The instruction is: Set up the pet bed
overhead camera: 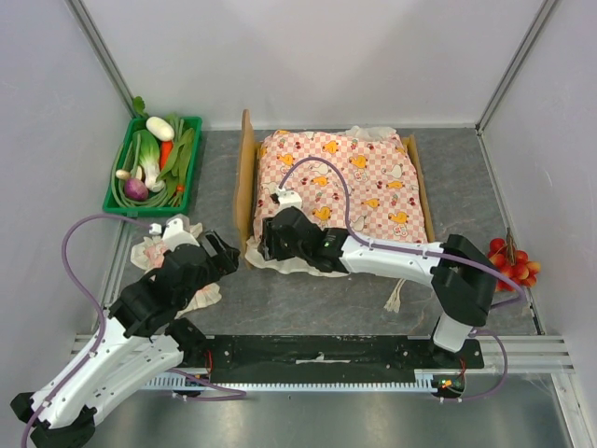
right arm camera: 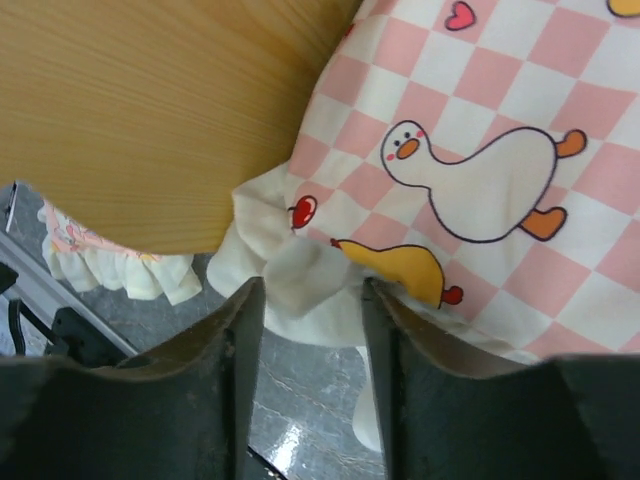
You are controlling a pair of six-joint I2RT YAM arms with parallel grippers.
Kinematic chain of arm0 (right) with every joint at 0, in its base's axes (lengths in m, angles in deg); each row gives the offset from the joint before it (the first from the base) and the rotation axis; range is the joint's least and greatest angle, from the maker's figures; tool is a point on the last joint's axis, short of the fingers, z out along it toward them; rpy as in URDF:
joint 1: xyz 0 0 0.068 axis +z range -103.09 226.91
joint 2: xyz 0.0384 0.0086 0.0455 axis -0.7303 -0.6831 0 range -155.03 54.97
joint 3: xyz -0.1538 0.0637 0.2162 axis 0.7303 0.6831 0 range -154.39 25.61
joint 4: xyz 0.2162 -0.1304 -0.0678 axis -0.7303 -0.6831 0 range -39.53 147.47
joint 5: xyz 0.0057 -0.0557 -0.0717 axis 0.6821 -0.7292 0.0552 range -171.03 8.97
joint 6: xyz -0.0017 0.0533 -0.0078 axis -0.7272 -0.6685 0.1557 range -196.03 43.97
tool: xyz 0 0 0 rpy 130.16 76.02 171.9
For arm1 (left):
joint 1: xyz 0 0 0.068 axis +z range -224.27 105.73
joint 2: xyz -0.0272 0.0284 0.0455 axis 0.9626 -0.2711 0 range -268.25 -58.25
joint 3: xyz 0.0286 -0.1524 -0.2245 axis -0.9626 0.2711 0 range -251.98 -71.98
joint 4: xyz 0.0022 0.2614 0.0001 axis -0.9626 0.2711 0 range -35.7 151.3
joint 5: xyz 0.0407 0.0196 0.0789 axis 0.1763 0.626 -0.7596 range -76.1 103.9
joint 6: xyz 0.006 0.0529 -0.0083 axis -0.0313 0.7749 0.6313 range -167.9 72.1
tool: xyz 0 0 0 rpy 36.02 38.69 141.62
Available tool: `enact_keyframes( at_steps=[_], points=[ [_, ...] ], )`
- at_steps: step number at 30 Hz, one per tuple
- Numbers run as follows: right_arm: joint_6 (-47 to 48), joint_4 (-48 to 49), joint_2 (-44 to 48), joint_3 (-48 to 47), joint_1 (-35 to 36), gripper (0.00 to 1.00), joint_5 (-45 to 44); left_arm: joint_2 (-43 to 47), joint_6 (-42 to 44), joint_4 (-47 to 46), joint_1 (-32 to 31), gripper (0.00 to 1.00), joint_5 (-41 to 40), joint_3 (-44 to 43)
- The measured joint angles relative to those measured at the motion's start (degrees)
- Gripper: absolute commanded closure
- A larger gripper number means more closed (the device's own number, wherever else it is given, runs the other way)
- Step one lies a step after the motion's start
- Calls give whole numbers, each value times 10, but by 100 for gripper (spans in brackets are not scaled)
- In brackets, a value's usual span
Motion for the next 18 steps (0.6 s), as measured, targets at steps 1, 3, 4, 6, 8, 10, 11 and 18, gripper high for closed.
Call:
enact_keyframes(
  at_steps=[1,3,4,6,8,10,11,18],
  points=[
    [-2,1,-4,-1,-1,60,-1,0,3,-5,0,10,4,1],
    [-5,0,-9,-2,-5,78,-5,0,11,-17,0,11,14,6],
    [-5,0,-10,-2,-8,82,-6,0,16,-24,0,12,21,9],
    [0,0,-10,-2,-16,93,-8,0,30,-36,0,14,37,15],
    [5,0,-10,-2,-26,98,-12,2,52,-54,0,14,58,20],
    [13,0,-7,-1,-37,100,-15,8,75,-79,0,15,79,25],
    [20,0,-3,0,-43,100,-16,11,85,-90,0,16,89,27],
    [68,4,19,3,-86,100,5,-10,162,-166,0,17,165,26]
  ],
)
